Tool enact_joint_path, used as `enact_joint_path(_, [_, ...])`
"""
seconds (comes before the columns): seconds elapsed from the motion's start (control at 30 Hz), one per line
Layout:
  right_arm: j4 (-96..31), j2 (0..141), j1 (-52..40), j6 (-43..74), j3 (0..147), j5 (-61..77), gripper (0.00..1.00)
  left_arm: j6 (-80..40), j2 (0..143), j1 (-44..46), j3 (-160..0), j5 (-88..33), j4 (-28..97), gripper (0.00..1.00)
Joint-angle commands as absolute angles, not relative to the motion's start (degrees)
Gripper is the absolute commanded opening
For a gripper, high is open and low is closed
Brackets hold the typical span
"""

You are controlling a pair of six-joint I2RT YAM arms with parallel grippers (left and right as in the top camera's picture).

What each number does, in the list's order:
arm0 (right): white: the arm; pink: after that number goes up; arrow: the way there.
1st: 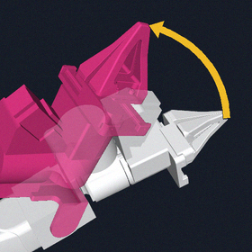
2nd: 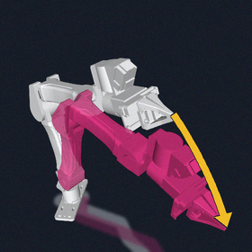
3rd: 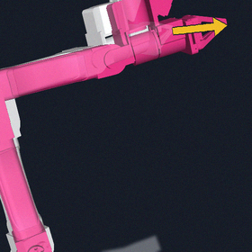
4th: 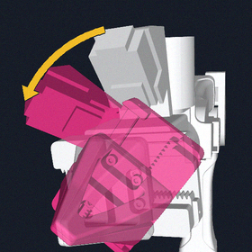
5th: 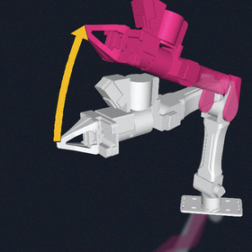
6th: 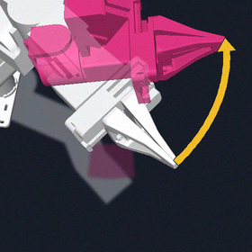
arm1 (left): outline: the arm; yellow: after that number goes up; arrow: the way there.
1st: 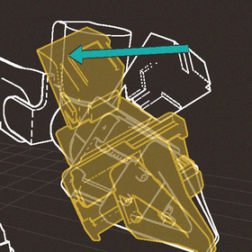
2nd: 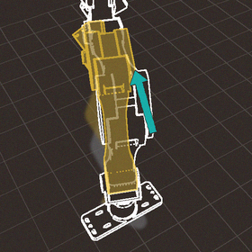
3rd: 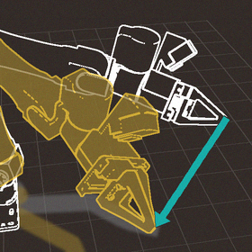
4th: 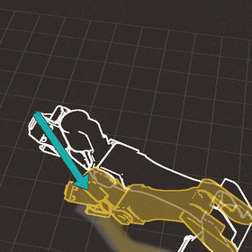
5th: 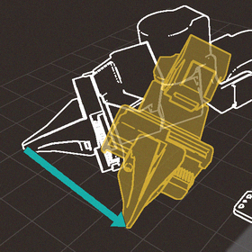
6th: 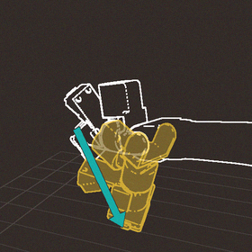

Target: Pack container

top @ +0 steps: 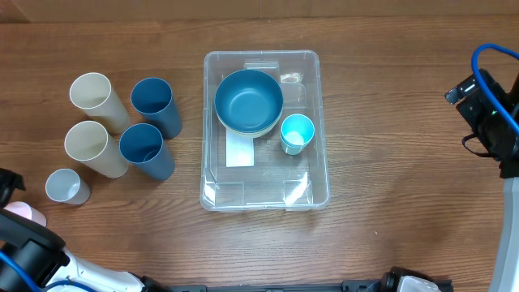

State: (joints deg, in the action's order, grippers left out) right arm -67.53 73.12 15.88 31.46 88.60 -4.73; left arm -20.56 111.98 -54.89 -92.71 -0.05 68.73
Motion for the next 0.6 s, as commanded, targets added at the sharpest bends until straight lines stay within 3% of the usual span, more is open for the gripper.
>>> enact_joint_path(0.0, [-67.3, 72.8, 16.1, 31.7, 89.0, -5.0, 1.00, -19.2, 111.9, -54.7, -88.0, -1.1, 65.2, 0.58])
enact_joint_path(0.1, [-67.3, 72.8, 16.1, 31.7, 89.0, -5.0, 1.00, -19.2, 111.9, -54.7, -85.7, -1.1, 62.7, 0.52])
enact_joint_path(0.13, [-67.3, 72.8, 16.1, 31.7, 89.0, -5.0, 1.00, -19.3, 111.9, -54.7, -85.6, -1.1, 62.4, 0.42])
enact_joint_path(0.2, [-67.3, 72.8, 16.1, 31.7, 89.0, -5.0, 1.00, -19.3, 111.9, -54.7, -85.6, -1.1, 61.8, 0.09])
enact_joint_path(0.23, [-67.3, 72.8, 16.1, 31.7, 89.0, -5.0, 1.00, -19.8, 111.9, -54.7, -85.6, -1.3, 61.8, 0.04])
enact_joint_path(0.57, [-67.3, 72.8, 16.1, 31.7, 89.0, -5.0, 1.00, -20.6, 104.4, -54.0, -100.5, -4.9, 73.8, 0.04])
